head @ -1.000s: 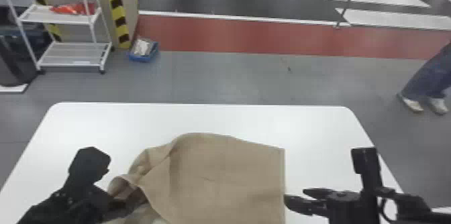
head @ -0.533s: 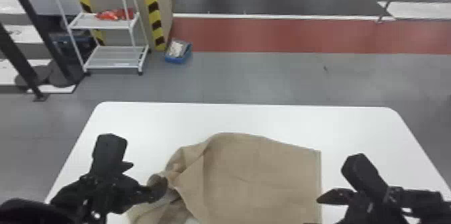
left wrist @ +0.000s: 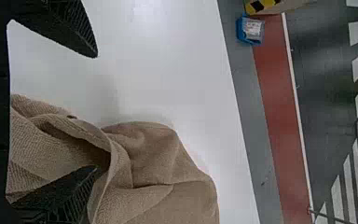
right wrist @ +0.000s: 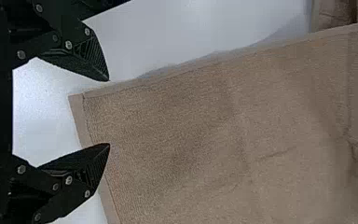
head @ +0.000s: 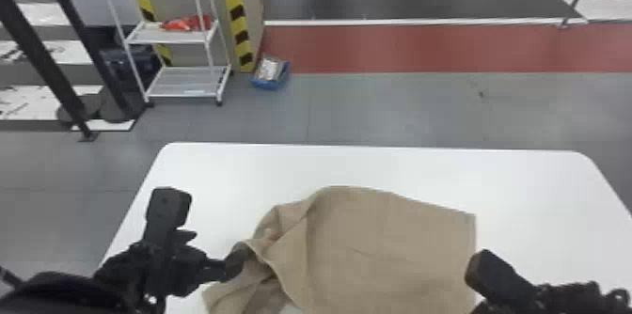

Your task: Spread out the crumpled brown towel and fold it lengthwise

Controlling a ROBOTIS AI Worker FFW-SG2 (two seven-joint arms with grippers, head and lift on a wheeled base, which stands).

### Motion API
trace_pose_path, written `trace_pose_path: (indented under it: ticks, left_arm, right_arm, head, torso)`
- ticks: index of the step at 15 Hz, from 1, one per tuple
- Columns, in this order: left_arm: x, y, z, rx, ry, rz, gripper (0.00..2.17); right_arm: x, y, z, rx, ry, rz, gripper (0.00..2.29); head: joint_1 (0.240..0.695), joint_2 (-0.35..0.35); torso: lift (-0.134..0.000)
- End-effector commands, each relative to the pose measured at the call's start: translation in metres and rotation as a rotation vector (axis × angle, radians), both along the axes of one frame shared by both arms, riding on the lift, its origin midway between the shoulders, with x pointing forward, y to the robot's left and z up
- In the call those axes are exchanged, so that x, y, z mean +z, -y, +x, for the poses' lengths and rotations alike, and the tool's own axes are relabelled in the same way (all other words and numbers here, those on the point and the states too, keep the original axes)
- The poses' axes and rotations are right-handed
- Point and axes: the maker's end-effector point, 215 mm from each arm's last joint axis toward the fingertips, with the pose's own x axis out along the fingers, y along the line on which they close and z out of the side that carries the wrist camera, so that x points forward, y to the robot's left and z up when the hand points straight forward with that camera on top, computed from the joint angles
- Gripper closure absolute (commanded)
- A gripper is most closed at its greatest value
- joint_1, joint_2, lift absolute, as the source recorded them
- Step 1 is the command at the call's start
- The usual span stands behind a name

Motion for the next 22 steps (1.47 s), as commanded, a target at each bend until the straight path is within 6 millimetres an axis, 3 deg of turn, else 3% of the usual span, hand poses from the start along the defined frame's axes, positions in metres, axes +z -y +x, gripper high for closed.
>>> trace_pose_path:
  ticks: [1, 10, 13, 15, 17, 20, 22]
  left_arm:
    - [-0.001, -0.005, 0.002, 0.009, -0.001, 0.003, 0.03]
    - [0.0, -0.011, 0.003, 0.019, 0.005, 0.007, 0.03]
    - [0.002, -0.014, 0.005, 0.024, 0.009, 0.012, 0.03]
    - [0.001, -0.014, 0.004, 0.022, 0.007, 0.014, 0.03]
    - [0.001, -0.014, 0.004, 0.023, 0.007, 0.016, 0.03]
    - [0.002, -0.015, 0.006, 0.023, 0.01, 0.022, 0.03]
    - [0.002, -0.014, 0.006, 0.021, 0.01, 0.023, 0.03]
  right_arm:
    - [-0.01, -0.001, -0.008, 0.004, -0.028, -0.012, 0.48]
    - [-0.031, 0.011, -0.011, -0.028, -0.07, -0.056, 0.62]
    - [-0.033, 0.015, -0.008, -0.044, -0.078, -0.061, 0.83]
    - [-0.031, 0.015, -0.004, -0.056, -0.076, -0.055, 1.21]
    - [-0.03, 0.019, 0.0, -0.066, -0.078, -0.057, 1.29]
    - [-0.025, 0.02, -0.002, -0.13, -0.09, -0.053, 1.17]
    - [-0.02, 0.025, 0.008, -0.15, -0.077, -0.05, 1.43]
  head:
    - [0.695, 0.054]
    - [0.695, 0.064]
    - [0.695, 0.059]
    - [0.695, 0.058]
    - [0.695, 0.057]
    - [0.695, 0.049]
    - [0.695, 0.048]
  torso:
    - [0.0]
    - [0.0]
    - [0.0]
    - [0.0]
    - [0.0]
    - [0.0]
    - [0.0]
